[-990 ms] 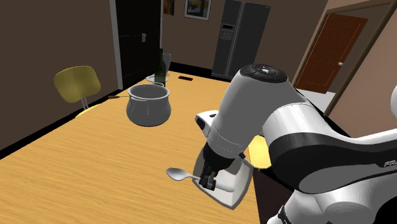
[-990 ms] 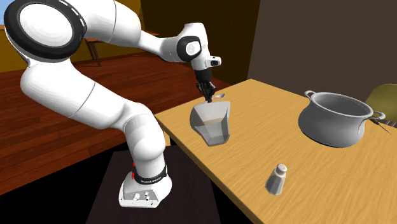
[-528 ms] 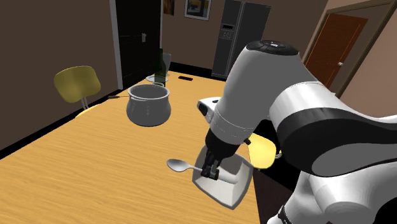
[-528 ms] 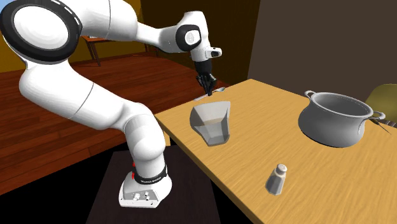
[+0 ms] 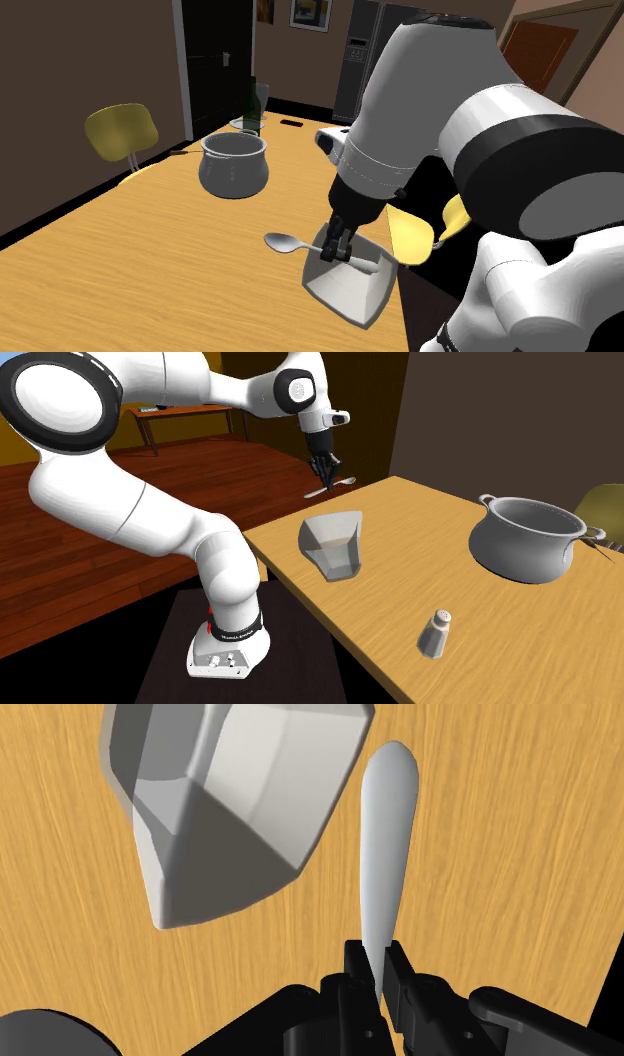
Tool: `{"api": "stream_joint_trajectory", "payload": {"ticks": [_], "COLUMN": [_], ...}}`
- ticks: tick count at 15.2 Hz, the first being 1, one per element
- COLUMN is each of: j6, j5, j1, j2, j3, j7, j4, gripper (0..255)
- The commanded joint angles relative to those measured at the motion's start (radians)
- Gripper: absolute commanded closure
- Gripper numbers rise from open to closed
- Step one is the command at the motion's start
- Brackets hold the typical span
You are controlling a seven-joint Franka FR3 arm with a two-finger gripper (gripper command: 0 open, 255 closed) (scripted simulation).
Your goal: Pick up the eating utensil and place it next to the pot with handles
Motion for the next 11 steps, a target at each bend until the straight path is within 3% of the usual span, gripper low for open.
{"api": "stream_joint_trajectory", "payload": {"ticks": [1, 8, 11], "j6": [-0.028, -0.117, -0.103], "j5": [-0.004, -0.016, -0.039], "j1": [-0.003, -0.011, -0.032], "j2": [0.001, 0.010, 0.033], "j3": [-0.005, -0.020, -0.056], "j7": [-0.003, -0.012, -0.055], "j4": [0.029, 0.127, 0.138], "gripper": [255, 255, 255]}}
